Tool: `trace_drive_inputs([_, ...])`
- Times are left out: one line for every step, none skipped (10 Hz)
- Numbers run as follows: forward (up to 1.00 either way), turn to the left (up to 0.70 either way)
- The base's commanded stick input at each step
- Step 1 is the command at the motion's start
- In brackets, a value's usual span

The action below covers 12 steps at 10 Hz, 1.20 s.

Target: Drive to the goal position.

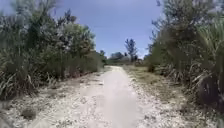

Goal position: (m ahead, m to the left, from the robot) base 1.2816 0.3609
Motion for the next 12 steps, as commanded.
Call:
trace_drive_inputs([0.5, 0.0])
trace_drive_inputs([0.5, 0.0])
trace_drive_inputs([0.5, 0.0])
trace_drive_inputs([0.5, 0.0])
trace_drive_inputs([0.5, 0.0])
trace_drive_inputs([0.5, 0.0])
trace_drive_inputs([0.5, 0.0])
trace_drive_inputs([0.5, 0.0])
trace_drive_inputs([0.5, 0.0])
trace_drive_inputs([0.5, 0.0])
trace_drive_inputs([0.5, 0.0])
trace_drive_inputs([0.5, 0.0])
